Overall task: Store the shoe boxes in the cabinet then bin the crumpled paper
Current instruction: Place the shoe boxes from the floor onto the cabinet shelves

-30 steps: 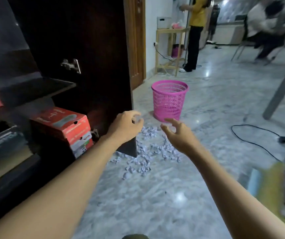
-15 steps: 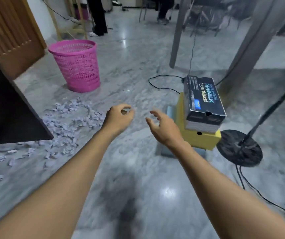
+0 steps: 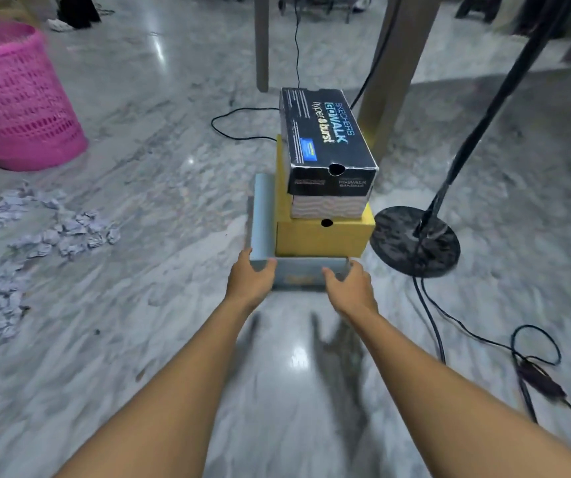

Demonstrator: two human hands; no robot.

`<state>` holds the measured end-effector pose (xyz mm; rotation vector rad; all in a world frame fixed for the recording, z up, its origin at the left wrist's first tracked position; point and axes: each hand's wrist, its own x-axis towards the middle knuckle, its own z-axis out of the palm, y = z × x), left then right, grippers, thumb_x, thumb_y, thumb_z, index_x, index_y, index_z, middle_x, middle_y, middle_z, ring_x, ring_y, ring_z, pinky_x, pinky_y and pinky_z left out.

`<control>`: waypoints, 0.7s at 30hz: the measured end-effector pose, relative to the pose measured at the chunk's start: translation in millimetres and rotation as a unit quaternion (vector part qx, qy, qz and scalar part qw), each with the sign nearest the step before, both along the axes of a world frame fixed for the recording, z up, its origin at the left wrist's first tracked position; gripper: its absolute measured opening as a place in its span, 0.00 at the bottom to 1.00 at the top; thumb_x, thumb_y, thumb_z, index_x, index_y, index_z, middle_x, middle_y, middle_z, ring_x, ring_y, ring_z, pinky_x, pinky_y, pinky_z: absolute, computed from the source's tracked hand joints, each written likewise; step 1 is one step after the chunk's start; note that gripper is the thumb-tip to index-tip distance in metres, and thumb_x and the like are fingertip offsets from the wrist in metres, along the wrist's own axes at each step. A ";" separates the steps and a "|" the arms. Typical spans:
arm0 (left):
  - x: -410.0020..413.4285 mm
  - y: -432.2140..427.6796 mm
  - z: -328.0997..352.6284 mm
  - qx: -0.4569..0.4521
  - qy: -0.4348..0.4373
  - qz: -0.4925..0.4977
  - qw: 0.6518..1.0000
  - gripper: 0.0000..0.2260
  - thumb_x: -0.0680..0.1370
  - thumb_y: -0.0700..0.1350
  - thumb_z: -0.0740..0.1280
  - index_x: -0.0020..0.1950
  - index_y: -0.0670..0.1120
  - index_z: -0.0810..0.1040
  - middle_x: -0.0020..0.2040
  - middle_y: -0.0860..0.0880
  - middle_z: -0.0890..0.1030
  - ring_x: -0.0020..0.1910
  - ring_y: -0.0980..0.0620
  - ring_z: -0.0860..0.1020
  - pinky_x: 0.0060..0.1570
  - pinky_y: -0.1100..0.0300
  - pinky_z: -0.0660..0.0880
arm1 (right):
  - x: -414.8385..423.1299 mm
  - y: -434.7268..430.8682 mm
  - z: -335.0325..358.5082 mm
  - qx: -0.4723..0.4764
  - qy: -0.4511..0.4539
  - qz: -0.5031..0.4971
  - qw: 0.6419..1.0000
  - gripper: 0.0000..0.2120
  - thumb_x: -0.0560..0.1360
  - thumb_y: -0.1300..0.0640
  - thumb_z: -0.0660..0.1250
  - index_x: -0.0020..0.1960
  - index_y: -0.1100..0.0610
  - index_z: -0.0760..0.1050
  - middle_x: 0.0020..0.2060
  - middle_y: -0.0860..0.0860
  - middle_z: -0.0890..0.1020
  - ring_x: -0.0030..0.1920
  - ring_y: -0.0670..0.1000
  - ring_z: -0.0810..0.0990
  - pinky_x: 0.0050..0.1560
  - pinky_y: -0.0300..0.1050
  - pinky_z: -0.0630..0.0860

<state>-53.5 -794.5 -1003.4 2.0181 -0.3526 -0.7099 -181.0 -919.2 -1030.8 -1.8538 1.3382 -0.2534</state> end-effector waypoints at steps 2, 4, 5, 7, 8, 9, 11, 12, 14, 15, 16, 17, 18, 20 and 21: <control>5.3 -9.8 -10.5 -0.007 0.008 0.021 1.000 0.27 0.82 0.52 0.62 0.78 0.48 0.57 0.73 0.46 0.67 0.67 0.47 0.70 0.51 0.60 0.66 | 3.7 -9.9 -12.0 0.031 -0.014 -0.033 0.999 0.35 0.79 0.41 0.62 0.78 0.56 0.54 0.76 0.56 0.62 0.72 0.60 0.66 0.68 0.57 0.68; 9.6 -18.3 -20.3 -0.014 0.032 0.040 0.999 0.26 0.82 0.52 0.61 0.78 0.47 0.57 0.71 0.46 0.69 0.63 0.48 0.72 0.51 0.60 0.66 | 9.9 -17.2 -19.8 0.057 -0.048 -0.049 0.996 0.34 0.79 0.42 0.62 0.78 0.56 0.55 0.75 0.55 0.62 0.72 0.59 0.67 0.69 0.57 0.67; 11.5 -21.8 -25.0 -0.017 0.041 0.049 0.998 0.25 0.82 0.52 0.61 0.77 0.47 0.59 0.70 0.46 0.71 0.59 0.48 0.72 0.50 0.59 0.67 | 13.8 -19.7 -22.3 0.064 -0.068 -0.054 0.994 0.33 0.79 0.43 0.62 0.78 0.56 0.56 0.75 0.55 0.63 0.72 0.59 0.68 0.70 0.57 0.68; 15.3 -27.1 -34.2 -0.021 0.049 0.072 0.996 0.22 0.82 0.53 0.60 0.74 0.46 0.65 0.65 0.46 0.75 0.54 0.48 0.74 0.47 0.58 0.69 | 21.7 -22.7 -25.8 0.073 -0.101 -0.070 0.990 0.30 0.79 0.44 0.63 0.76 0.55 0.59 0.73 0.54 0.67 0.70 0.57 0.70 0.68 0.56 0.69; 17.3 -28.9 -37.3 -0.018 0.055 0.086 0.995 0.21 0.82 0.54 0.60 0.72 0.45 0.68 0.63 0.45 0.76 0.54 0.47 0.76 0.46 0.58 0.69 | 25.0 -23.3 -27.1 0.078 -0.114 -0.085 0.987 0.29 0.79 0.44 0.63 0.75 0.55 0.61 0.71 0.53 0.69 0.68 0.57 0.71 0.67 0.55 0.71; 19.5 -29.9 -39.5 -0.015 0.062 0.099 0.993 0.21 0.82 0.54 0.60 0.70 0.44 0.70 0.62 0.44 0.77 0.53 0.46 0.76 0.45 0.58 0.69 | 27.5 -23.3 -27.9 0.083 -0.124 -0.101 0.984 0.28 0.79 0.44 0.63 0.73 0.56 0.62 0.70 0.52 0.71 0.66 0.57 0.73 0.64 0.54 0.72; 24.4 -31.4 -39.9 -0.022 0.075 0.120 0.990 0.18 0.81 0.52 0.62 0.65 0.41 0.74 0.58 0.44 0.78 0.50 0.46 0.76 0.43 0.59 0.69 | 31.3 -23.7 -30.3 0.092 -0.136 -0.125 0.979 0.25 0.79 0.44 0.64 0.70 0.56 0.63 0.66 0.52 0.73 0.61 0.56 0.75 0.57 0.51 0.73; 27.1 -31.8 -39.5 -0.029 0.082 0.128 0.988 0.17 0.81 0.51 0.63 0.63 0.41 0.76 0.55 0.44 0.78 0.47 0.47 0.75 0.43 0.59 0.68 | 32.8 -24.0 -31.7 0.095 -0.138 -0.131 0.977 0.24 0.79 0.44 0.64 0.68 0.55 0.63 0.64 0.52 0.74 0.59 0.55 0.75 0.54 0.50 0.72; 31.3 -32.8 -39.1 -0.031 0.095 0.137 0.986 0.14 0.80 0.48 0.64 0.61 0.41 0.77 0.51 0.45 0.77 0.45 0.48 0.73 0.43 0.58 0.67 | 34.1 -25.8 -35.1 0.090 -0.135 -0.131 0.978 0.22 0.79 0.45 0.64 0.65 0.55 0.64 0.62 0.52 0.75 0.56 0.55 0.75 0.51 0.48 0.70; 32.0 -33.0 -38.6 -0.031 0.100 0.139 0.985 0.14 0.80 0.47 0.64 0.63 0.42 0.76 0.51 0.46 0.76 0.45 0.48 0.73 0.44 0.58 0.67 | 33.9 -25.9 -36.3 0.085 -0.131 -0.130 0.979 0.21 0.79 0.45 0.65 0.65 0.54 0.65 0.61 0.52 0.75 0.56 0.55 0.76 0.51 0.48 0.70; 31.7 -32.9 -37.5 -0.035 0.101 0.142 0.984 0.15 0.80 0.47 0.64 0.64 0.42 0.75 0.51 0.46 0.75 0.46 0.48 0.73 0.44 0.58 0.68 | 33.7 -25.2 -37.5 0.081 -0.128 -0.128 0.980 0.21 0.78 0.44 0.65 0.65 0.54 0.65 0.61 0.52 0.75 0.56 0.55 0.76 0.51 0.48 0.71; 31.1 -32.0 -36.2 -0.040 0.104 0.146 0.983 0.16 0.80 0.46 0.64 0.66 0.42 0.74 0.53 0.47 0.75 0.48 0.48 0.74 0.45 0.58 0.69 | 33.5 -23.5 -38.2 0.079 -0.128 -0.126 0.981 0.21 0.78 0.44 0.65 0.65 0.54 0.65 0.61 0.51 0.75 0.56 0.55 0.76 0.51 0.48 0.71; 30.2 -30.3 -34.9 -0.042 0.107 0.151 0.982 0.17 0.80 0.44 0.64 0.68 0.43 0.73 0.54 0.47 0.76 0.49 0.48 0.74 0.45 0.58 0.70 | 33.3 -21.3 -38.9 0.079 -0.127 -0.124 0.981 0.21 0.78 0.44 0.65 0.65 0.53 0.65 0.61 0.51 0.75 0.57 0.55 0.77 0.52 0.48 0.72; 28.2 -22.8 -33.7 -0.044 0.103 0.152 0.982 0.18 0.79 0.42 0.63 0.70 0.44 0.71 0.56 0.47 0.76 0.51 0.48 0.74 0.45 0.58 0.70 | 32.1 -14.6 -39.7 0.081 -0.123 -0.120 0.982 0.21 0.78 0.44 0.65 0.65 0.53 0.65 0.60 0.51 0.76 0.56 0.55 0.77 0.53 0.51 0.75; 26.6 -17.0 -33.1 -0.042 0.098 0.149 0.983 0.19 0.80 0.41 0.63 0.71 0.46 0.70 0.57 0.47 0.75 0.52 0.48 0.74 0.45 0.58 0.71 | 31.1 -10.4 -39.9 0.082 -0.123 -0.116 0.982 0.21 0.77 0.43 0.65 0.64 0.52 0.65 0.60 0.50 0.76 0.56 0.56 0.77 0.54 0.52 0.76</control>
